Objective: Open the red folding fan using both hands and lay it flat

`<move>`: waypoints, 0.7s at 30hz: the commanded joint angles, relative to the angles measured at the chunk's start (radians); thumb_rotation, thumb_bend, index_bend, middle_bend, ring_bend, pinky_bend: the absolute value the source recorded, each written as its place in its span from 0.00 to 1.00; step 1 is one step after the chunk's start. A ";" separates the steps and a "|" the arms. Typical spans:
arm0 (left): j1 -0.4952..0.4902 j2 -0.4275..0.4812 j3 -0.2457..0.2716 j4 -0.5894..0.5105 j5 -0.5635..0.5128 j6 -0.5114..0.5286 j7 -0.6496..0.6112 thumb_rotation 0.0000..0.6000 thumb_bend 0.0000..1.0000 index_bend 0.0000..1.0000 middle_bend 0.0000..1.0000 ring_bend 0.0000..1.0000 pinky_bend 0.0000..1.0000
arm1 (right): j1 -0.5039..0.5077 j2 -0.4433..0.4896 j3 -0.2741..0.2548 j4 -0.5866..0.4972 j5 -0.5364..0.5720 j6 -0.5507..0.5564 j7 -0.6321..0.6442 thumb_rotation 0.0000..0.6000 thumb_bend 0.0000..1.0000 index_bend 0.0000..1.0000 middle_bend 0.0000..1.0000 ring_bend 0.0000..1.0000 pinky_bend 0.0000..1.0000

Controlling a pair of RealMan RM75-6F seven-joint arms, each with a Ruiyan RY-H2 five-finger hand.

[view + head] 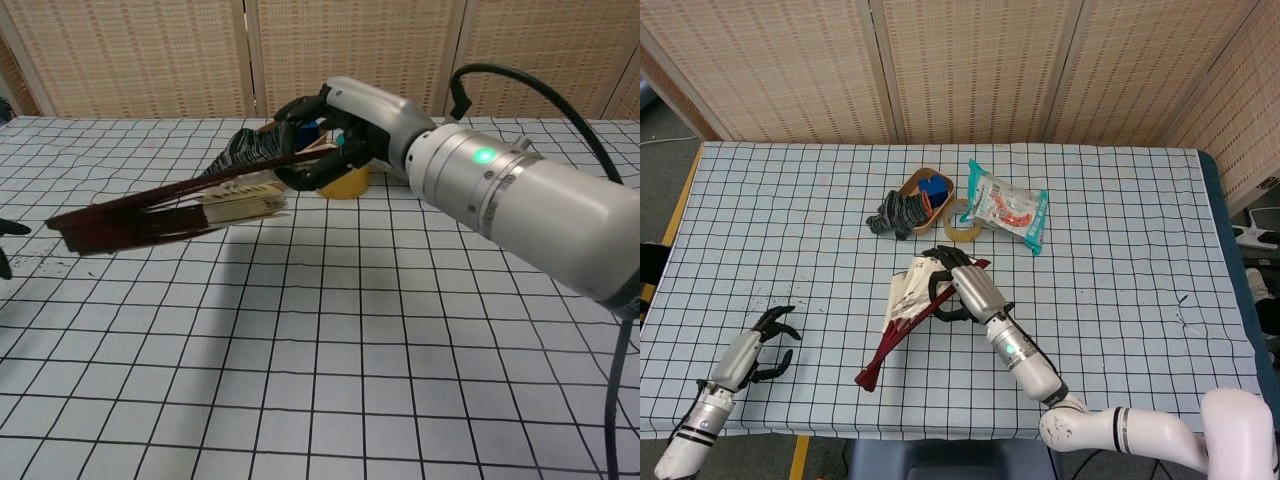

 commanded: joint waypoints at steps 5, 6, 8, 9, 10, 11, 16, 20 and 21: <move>-0.035 -0.135 -0.082 0.049 -0.046 0.033 0.018 1.00 0.45 0.08 0.00 0.00 0.15 | 0.059 -0.054 0.030 -0.024 0.095 0.020 -0.052 1.00 0.40 0.77 0.11 0.00 0.00; -0.037 -0.151 -0.097 0.056 -0.058 0.040 0.019 1.00 0.45 0.08 0.00 0.00 0.15 | 0.064 -0.058 0.033 -0.025 0.102 0.024 -0.056 1.00 0.40 0.77 0.11 0.00 0.00; -0.040 -0.186 -0.125 0.063 -0.085 0.052 0.018 1.00 0.45 0.11 0.00 0.00 0.15 | 0.075 -0.065 0.038 -0.025 0.118 0.032 -0.064 1.00 0.40 0.77 0.11 0.00 0.00; -0.040 -0.195 -0.133 0.055 -0.095 0.054 0.005 1.00 0.45 0.12 0.00 0.00 0.15 | 0.080 -0.068 0.041 -0.024 0.124 0.032 -0.065 1.00 0.40 0.77 0.11 0.00 0.00; -0.041 -0.199 -0.136 0.041 -0.101 0.051 -0.008 1.00 0.45 0.13 0.00 0.00 0.15 | 0.085 -0.070 0.045 -0.023 0.132 0.034 -0.066 1.00 0.40 0.77 0.11 0.00 0.00; -0.043 -0.196 -0.132 0.018 -0.100 0.045 -0.020 1.00 0.45 0.13 0.00 0.00 0.15 | 0.094 -0.074 0.053 -0.020 0.144 0.034 -0.067 1.00 0.40 0.77 0.11 0.00 0.00; -0.045 -0.179 -0.098 -0.060 -0.067 0.044 -0.004 1.00 0.45 0.13 0.00 0.00 0.15 | 0.131 -0.088 0.082 -0.006 0.189 0.030 -0.072 1.00 0.40 0.77 0.11 0.00 0.00; -0.051 -0.171 -0.081 -0.102 -0.053 0.036 0.020 1.00 0.45 0.11 0.00 0.00 0.15 | 0.152 -0.094 0.091 0.006 0.216 0.032 -0.075 1.00 0.40 0.77 0.11 0.00 0.00; -0.051 -0.173 -0.082 -0.111 -0.055 0.037 0.020 1.00 0.45 0.10 0.00 0.00 0.15 | 0.155 -0.095 0.092 0.010 0.219 0.033 -0.074 1.00 0.40 0.77 0.11 0.00 0.00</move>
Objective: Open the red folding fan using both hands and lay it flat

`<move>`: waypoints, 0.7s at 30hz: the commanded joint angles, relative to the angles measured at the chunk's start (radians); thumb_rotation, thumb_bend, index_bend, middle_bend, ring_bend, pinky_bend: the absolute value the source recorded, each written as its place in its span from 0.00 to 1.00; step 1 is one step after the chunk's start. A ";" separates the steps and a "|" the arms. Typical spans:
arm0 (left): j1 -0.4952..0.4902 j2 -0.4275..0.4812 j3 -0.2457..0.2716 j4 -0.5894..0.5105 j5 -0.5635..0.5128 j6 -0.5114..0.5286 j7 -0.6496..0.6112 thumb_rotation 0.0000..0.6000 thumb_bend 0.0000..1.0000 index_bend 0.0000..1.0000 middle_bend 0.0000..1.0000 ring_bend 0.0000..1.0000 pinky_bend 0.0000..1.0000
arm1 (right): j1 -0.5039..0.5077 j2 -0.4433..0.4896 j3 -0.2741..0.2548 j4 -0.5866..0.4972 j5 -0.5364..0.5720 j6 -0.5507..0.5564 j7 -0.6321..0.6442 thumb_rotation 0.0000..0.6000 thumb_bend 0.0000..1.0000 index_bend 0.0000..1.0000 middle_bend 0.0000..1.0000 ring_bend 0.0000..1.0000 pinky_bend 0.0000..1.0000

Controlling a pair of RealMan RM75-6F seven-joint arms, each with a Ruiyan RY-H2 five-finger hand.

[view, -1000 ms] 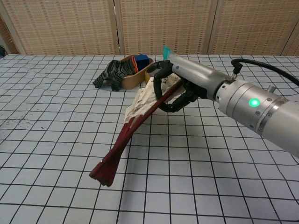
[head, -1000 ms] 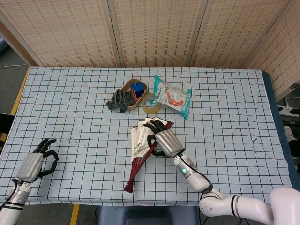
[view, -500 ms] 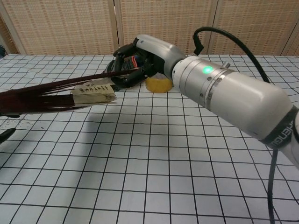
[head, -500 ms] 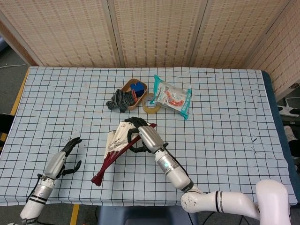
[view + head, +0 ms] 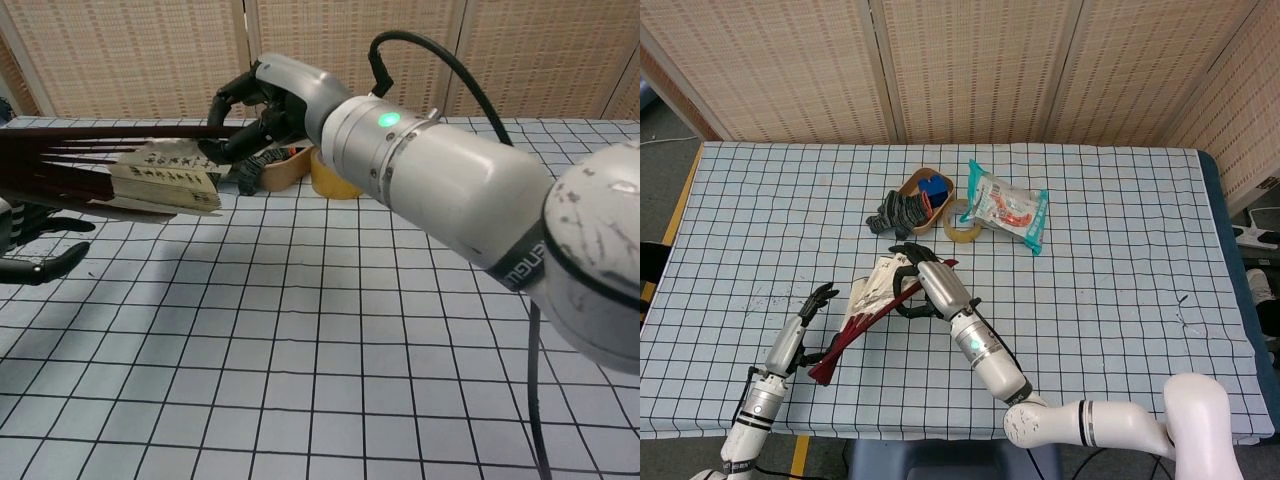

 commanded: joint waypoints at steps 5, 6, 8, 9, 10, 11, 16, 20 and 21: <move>-0.014 -0.026 -0.028 -0.070 -0.020 0.007 0.016 1.00 0.45 0.07 0.00 0.00 0.15 | 0.025 -0.019 0.008 0.032 0.022 0.001 0.018 1.00 0.40 0.77 0.11 0.00 0.00; -0.017 -0.037 -0.038 -0.075 -0.027 0.013 0.029 1.00 0.45 0.07 0.00 0.00 0.15 | 0.029 -0.023 0.008 0.036 0.024 0.002 0.020 1.00 0.40 0.77 0.11 0.00 0.00; -0.025 -0.066 -0.060 -0.074 -0.047 0.016 0.072 1.00 0.45 0.07 0.00 0.00 0.14 | 0.039 -0.033 0.008 0.047 0.032 0.003 0.021 1.00 0.40 0.77 0.11 0.00 0.00; -0.027 -0.076 -0.066 -0.077 -0.059 0.013 0.081 1.00 0.45 0.07 0.00 0.00 0.14 | 0.043 -0.038 0.008 0.052 0.034 0.004 0.020 1.00 0.40 0.77 0.11 0.00 0.00; -0.028 -0.084 -0.069 -0.081 -0.068 0.008 0.084 1.00 0.45 0.07 0.00 0.00 0.14 | 0.047 -0.042 0.008 0.056 0.036 0.005 0.020 1.00 0.40 0.77 0.11 0.00 0.00; -0.031 -0.090 -0.069 -0.086 -0.072 0.004 0.089 1.00 0.45 0.07 0.00 0.00 0.14 | 0.052 -0.046 0.008 0.061 0.037 0.007 0.020 1.00 0.40 0.77 0.11 0.00 0.00; -0.030 -0.109 -0.060 -0.098 -0.068 0.009 0.102 1.00 0.45 0.09 0.00 0.00 0.14 | 0.067 -0.060 0.009 0.077 0.037 0.015 0.022 1.00 0.40 0.77 0.11 0.00 0.00; -0.029 -0.119 -0.063 -0.095 -0.086 0.005 0.120 1.00 0.44 0.19 0.00 0.00 0.14 | 0.071 -0.061 0.010 0.083 0.035 0.020 0.029 1.00 0.40 0.77 0.11 0.00 0.00; -0.027 -0.122 -0.066 -0.095 -0.092 0.007 0.123 1.00 0.44 0.21 0.00 0.00 0.15 | 0.070 -0.060 0.009 0.083 0.035 0.020 0.031 1.00 0.40 0.77 0.11 0.00 0.00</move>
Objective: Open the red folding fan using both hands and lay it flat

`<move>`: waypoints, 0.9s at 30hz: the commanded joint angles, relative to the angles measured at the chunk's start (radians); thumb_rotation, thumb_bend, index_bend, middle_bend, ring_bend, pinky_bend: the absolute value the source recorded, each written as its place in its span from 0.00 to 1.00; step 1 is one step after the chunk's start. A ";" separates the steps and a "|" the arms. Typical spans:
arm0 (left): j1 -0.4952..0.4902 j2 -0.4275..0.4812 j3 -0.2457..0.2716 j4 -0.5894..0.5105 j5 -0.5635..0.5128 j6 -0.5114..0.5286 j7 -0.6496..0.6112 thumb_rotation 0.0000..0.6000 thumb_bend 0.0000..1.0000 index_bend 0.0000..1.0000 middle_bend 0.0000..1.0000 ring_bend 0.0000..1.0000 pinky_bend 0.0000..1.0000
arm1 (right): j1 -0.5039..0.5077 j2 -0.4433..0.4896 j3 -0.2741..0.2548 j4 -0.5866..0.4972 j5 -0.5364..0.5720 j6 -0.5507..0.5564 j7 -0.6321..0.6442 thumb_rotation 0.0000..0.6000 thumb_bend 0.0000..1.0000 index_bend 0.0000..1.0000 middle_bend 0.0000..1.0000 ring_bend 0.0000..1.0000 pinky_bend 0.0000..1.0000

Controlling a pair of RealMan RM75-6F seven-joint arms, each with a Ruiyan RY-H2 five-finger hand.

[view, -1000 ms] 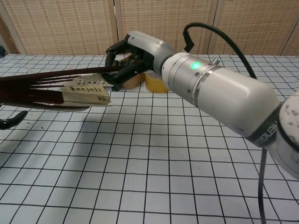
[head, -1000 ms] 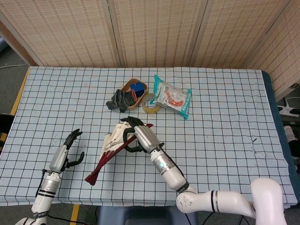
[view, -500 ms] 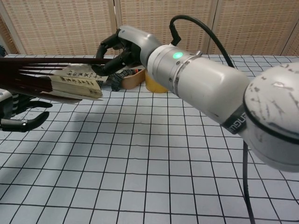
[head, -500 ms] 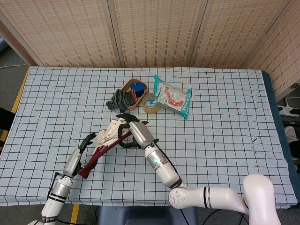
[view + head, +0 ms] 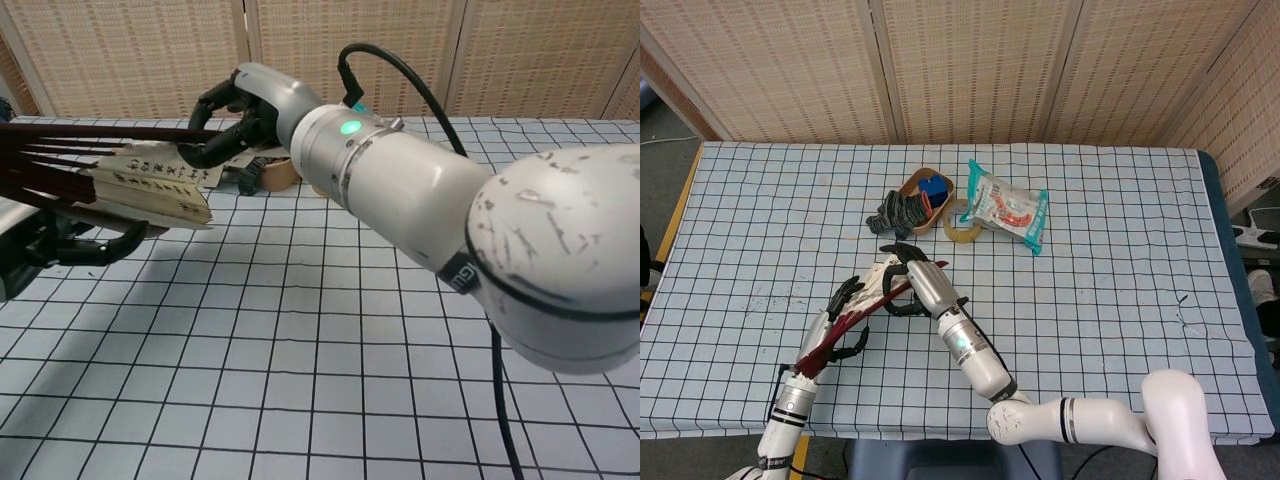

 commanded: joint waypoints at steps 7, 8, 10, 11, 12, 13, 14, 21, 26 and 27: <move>0.021 -0.062 -0.045 0.024 -0.052 0.056 0.038 1.00 0.48 0.50 0.02 0.00 0.16 | -0.005 0.018 -0.004 -0.009 -0.003 -0.001 0.018 1.00 0.40 0.77 0.11 0.00 0.00; 0.020 -0.067 -0.048 0.031 -0.054 0.057 0.042 1.00 0.50 0.54 0.04 0.00 0.16 | -0.008 0.022 -0.006 -0.014 -0.006 0.002 0.021 1.00 0.40 0.77 0.11 0.00 0.00; 0.019 -0.071 -0.049 0.040 -0.057 0.055 0.046 1.00 0.52 0.58 0.07 0.00 0.17 | -0.013 0.032 -0.006 -0.023 -0.011 0.004 0.026 1.00 0.40 0.77 0.11 0.00 0.00; 0.019 -0.072 -0.050 0.044 -0.059 0.052 0.047 1.00 0.52 0.59 0.08 0.00 0.17 | -0.017 0.039 -0.007 -0.030 -0.015 0.007 0.028 1.00 0.40 0.77 0.11 0.00 0.00; 0.019 -0.072 -0.049 0.046 -0.059 0.051 0.045 1.00 0.52 0.59 0.08 0.00 0.17 | -0.019 0.045 -0.007 -0.036 -0.018 0.010 0.030 1.00 0.40 0.77 0.11 0.00 0.00; 0.018 -0.072 -0.048 0.049 -0.057 0.048 0.044 1.00 0.52 0.59 0.08 0.00 0.17 | -0.022 0.051 -0.007 -0.040 -0.021 0.013 0.030 1.00 0.40 0.77 0.11 0.00 0.00; 0.017 -0.070 -0.046 0.051 -0.055 0.045 0.044 1.00 0.52 0.58 0.09 0.00 0.17 | -0.026 0.060 -0.008 -0.046 -0.026 0.016 0.030 1.00 0.40 0.77 0.11 0.00 0.00; 0.011 -0.052 -0.049 0.064 -0.051 0.031 0.031 1.00 0.51 0.55 0.09 0.00 0.17 | -0.057 0.128 -0.027 -0.089 -0.063 0.032 0.031 1.00 0.40 0.77 0.11 0.00 0.00; 0.010 -0.033 -0.058 0.074 -0.052 0.030 0.024 1.00 0.50 0.54 0.09 0.00 0.17 | -0.089 0.185 -0.055 -0.122 -0.113 0.058 0.025 1.00 0.40 0.77 0.11 0.00 0.00; 0.010 -0.030 -0.059 0.075 -0.052 0.030 0.024 1.00 0.50 0.54 0.09 0.00 0.17 | -0.095 0.193 -0.058 -0.126 -0.119 0.061 0.026 1.00 0.40 0.77 0.11 0.00 0.00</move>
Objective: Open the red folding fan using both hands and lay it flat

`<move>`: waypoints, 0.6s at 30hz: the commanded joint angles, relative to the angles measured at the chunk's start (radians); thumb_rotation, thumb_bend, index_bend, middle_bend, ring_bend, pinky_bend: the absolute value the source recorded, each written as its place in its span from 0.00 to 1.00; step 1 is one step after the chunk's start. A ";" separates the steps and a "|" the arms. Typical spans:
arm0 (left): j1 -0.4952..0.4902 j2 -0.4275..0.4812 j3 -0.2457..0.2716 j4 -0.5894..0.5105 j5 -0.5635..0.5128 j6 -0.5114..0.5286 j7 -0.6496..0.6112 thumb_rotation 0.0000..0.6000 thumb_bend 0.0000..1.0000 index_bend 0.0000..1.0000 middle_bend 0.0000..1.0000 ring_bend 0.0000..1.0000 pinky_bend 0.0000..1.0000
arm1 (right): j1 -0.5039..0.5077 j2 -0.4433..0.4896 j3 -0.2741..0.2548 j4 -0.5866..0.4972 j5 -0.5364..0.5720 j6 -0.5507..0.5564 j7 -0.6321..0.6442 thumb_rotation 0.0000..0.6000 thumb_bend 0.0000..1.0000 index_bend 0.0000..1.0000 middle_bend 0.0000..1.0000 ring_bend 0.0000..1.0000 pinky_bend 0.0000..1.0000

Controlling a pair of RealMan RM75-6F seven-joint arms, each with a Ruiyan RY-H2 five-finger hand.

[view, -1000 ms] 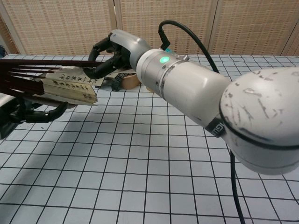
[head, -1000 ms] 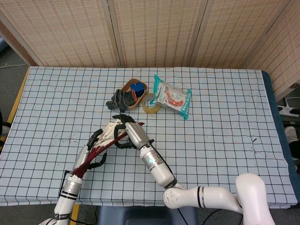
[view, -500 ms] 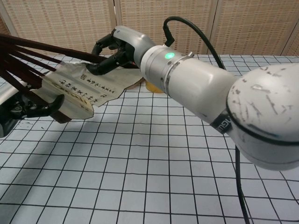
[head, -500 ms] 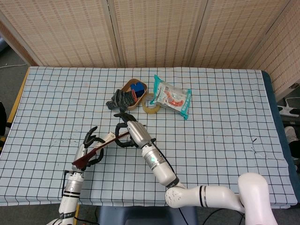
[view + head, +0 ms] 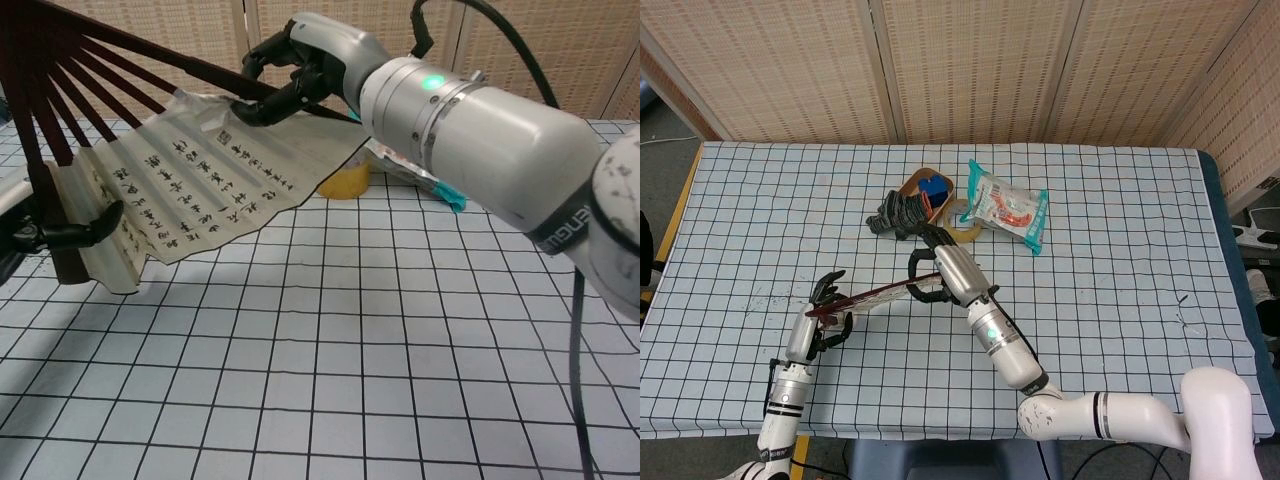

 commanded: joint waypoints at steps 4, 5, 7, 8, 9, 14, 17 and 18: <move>-0.004 0.021 -0.005 0.009 0.009 0.002 0.000 1.00 0.50 0.53 0.10 0.00 0.17 | -0.036 0.062 -0.026 -0.031 -0.043 0.019 0.007 1.00 0.41 0.76 0.11 0.00 0.00; -0.005 0.026 -0.005 0.011 0.012 0.002 0.001 1.00 0.50 0.52 0.10 0.00 0.17 | -0.040 0.071 -0.030 -0.036 -0.050 0.020 0.008 1.00 0.40 0.76 0.11 0.00 0.00; -0.006 0.037 -0.006 0.015 0.015 0.004 0.002 1.00 0.50 0.52 0.10 0.00 0.17 | -0.050 0.089 -0.040 -0.043 -0.073 0.030 0.005 1.00 0.40 0.77 0.11 0.00 0.00; -0.006 0.044 -0.008 0.021 0.017 0.005 0.004 1.00 0.50 0.52 0.10 0.00 0.17 | -0.058 0.102 -0.051 -0.047 -0.093 0.039 0.000 1.00 0.40 0.76 0.11 0.00 0.00; -0.007 0.050 -0.009 0.025 0.018 0.006 0.003 1.00 0.49 0.52 0.10 0.00 0.17 | -0.064 0.111 -0.059 -0.051 -0.108 0.046 -0.002 1.00 0.40 0.76 0.11 0.00 0.00; -0.009 0.072 -0.014 0.069 0.022 0.009 -0.006 1.00 0.49 0.51 0.10 0.00 0.17 | -0.105 0.158 -0.109 -0.067 -0.193 0.099 -0.022 1.00 0.40 0.76 0.11 0.00 0.00; -0.008 0.078 -0.009 0.098 0.024 0.009 -0.013 1.00 0.49 0.50 0.10 0.00 0.17 | -0.127 0.182 -0.129 -0.074 -0.224 0.117 -0.016 1.00 0.40 0.76 0.11 0.00 0.00; -0.007 0.080 -0.006 0.104 0.025 0.007 -0.018 1.00 0.49 0.50 0.10 0.00 0.17 | -0.133 0.190 -0.135 -0.076 -0.232 0.120 -0.017 1.00 0.40 0.76 0.11 0.00 0.00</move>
